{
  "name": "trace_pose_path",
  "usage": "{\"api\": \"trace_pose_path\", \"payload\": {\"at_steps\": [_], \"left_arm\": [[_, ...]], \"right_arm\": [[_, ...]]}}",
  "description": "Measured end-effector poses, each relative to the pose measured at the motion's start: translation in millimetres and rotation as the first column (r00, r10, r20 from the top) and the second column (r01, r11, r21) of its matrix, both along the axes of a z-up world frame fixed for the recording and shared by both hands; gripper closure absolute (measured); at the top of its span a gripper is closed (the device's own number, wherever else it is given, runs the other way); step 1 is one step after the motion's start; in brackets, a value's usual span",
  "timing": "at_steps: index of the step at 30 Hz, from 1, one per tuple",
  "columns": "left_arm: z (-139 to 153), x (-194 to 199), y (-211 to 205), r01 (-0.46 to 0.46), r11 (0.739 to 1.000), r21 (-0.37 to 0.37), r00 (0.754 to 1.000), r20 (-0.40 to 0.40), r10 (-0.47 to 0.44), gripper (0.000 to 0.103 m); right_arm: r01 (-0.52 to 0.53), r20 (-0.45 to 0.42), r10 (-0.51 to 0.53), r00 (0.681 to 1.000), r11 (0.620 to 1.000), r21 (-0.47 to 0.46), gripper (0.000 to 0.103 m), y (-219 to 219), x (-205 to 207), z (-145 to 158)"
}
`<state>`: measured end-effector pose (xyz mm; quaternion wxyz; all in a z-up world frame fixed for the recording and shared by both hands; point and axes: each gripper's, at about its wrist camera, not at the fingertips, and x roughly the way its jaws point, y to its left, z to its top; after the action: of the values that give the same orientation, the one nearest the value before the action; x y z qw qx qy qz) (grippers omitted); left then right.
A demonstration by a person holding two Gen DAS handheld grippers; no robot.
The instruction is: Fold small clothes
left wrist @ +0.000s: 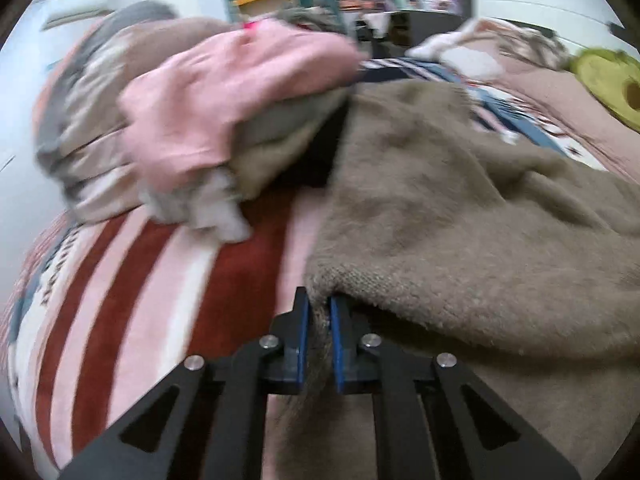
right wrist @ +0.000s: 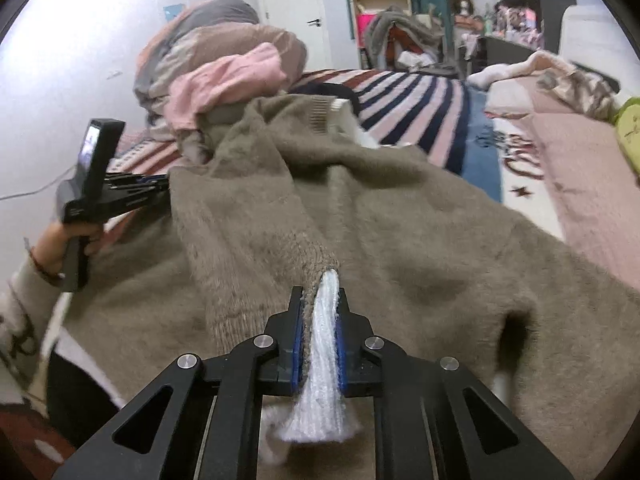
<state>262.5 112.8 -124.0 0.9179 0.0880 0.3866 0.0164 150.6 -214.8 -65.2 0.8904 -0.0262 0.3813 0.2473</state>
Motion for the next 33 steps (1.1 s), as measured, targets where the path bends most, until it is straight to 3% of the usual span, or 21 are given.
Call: {"api": "trace_pose_path", "payload": {"at_steps": [3, 6, 8, 9, 10, 12, 15, 18, 22, 26, 30, 33], "left_arm": [[-5, 0, 14, -0.03, 0.998, -0.054, 0.999, -0.028, 0.028, 0.095], [-2, -12, 2, 0.008, 1.0, -0.027, 0.999, -0.042, -0.009, 0.084], [9, -26, -2, 0.03, 0.998, -0.048, 0.999, -0.015, -0.031, 0.039], [15, -35, -5, 0.037, 0.997, -0.067, 0.999, 0.004, -0.037, 0.034], [22, -46, -8, 0.047, 0.995, -0.093, 0.999, 0.017, -0.045, 0.034], [37, -62, -12, 0.057, 0.987, -0.147, 0.998, 0.029, -0.054, 0.034], [55, -83, -26, 0.073, 0.975, -0.209, 0.996, 0.057, -0.063, 0.033], [68, -97, -44, 0.089, 0.968, -0.234, 0.993, 0.091, -0.07, 0.033], [79, -109, -73, 0.134, 0.948, -0.287, 0.987, 0.127, -0.101, 0.033], [92, -117, -113, 0.235, 0.925, -0.3, 0.969, 0.153, -0.196, 0.033], [104, -121, -147, 0.312, 0.902, -0.299, 0.947, 0.173, -0.27, 0.033], [109, -123, -169, 0.338, 0.9, -0.275, 0.938, 0.174, -0.299, 0.033]], "right_arm": [[-0.024, -0.043, 0.025, 0.999, 0.999, 0.029, 0.096, 8, 2, -7], [0.003, -0.041, -0.005, 0.999, 0.999, -0.046, 0.092, 15, 1, -15], [0.022, -0.046, -0.023, 0.999, 0.999, -0.04, 0.09, 8, -2, -16], [0.031, -0.044, -0.033, 0.998, 0.999, -0.029, 0.085, 3, -4, -15], [0.043, -0.041, -0.044, 0.998, 0.999, -0.018, 0.08, -4, -6, -13], [0.095, -0.015, -0.094, 0.995, 0.995, 0.007, 0.06, -24, -15, -6], [0.221, 0.007, -0.222, 0.975, 0.972, 0.081, 0.055, -73, -32, 2], [0.37, 0.015, -0.375, 0.927, 0.92, 0.132, 0.041, -126, -53, 2], [0.514, 0.018, -0.526, 0.851, 0.838, 0.183, 0.04, -194, -92, -4], [0.549, 0.042, -0.588, 0.808, 0.777, 0.308, 0.04, -249, -126, -1], [0.569, 0.06, -0.627, 0.777, 0.74, 0.359, 0.04, -287, -143, -2], [0.605, 0.069, -0.664, 0.745, 0.715, 0.351, 0.04, -307, -151, -4]]}}
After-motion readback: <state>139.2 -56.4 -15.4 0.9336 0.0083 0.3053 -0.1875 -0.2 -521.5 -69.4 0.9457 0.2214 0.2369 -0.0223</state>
